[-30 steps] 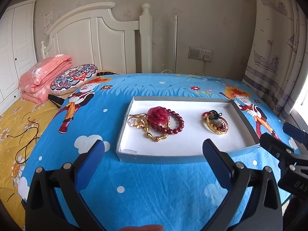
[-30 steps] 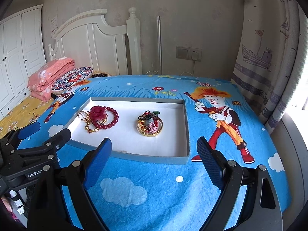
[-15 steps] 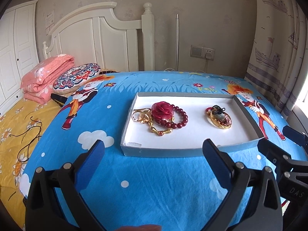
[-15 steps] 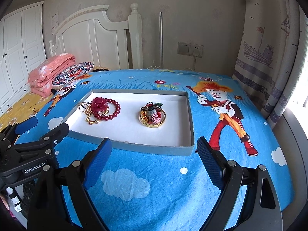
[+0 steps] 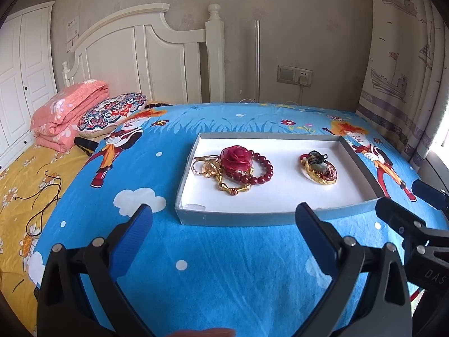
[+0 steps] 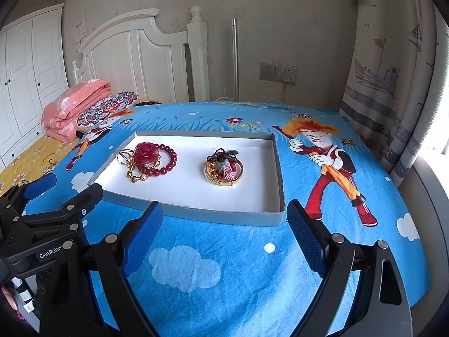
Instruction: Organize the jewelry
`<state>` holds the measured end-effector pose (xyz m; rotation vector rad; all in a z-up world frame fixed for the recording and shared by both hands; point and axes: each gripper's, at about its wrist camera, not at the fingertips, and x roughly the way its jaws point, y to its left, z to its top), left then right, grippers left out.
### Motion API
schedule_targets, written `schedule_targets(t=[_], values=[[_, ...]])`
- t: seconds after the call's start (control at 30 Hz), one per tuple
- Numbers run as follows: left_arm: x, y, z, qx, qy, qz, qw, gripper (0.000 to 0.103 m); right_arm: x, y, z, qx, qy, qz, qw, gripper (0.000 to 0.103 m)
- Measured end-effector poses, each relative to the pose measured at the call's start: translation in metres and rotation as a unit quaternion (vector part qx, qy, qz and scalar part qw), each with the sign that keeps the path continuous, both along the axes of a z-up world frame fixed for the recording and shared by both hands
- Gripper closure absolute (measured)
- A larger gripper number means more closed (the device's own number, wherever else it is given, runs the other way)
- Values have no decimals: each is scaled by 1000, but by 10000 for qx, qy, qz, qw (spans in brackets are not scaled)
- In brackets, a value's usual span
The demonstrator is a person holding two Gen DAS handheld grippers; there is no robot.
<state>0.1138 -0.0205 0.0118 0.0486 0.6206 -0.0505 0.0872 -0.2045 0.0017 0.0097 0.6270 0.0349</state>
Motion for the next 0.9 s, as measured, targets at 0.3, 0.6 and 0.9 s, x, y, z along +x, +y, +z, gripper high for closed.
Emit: schedule_targets(t=[0.3, 0.6, 0.9], values=[[0, 1, 0, 18, -33, 14, 10000, 4, -1, 1, -1, -4, -8, 21, 10000, 19], [-5, 2, -2, 74, -94, 85, 9999, 4, -3, 3, -2, -25, -57, -12, 10000, 19], [-5, 5, -2, 61, -101, 140, 9998, 4, -3, 3, -1, -24, -71, -21, 10000, 19]])
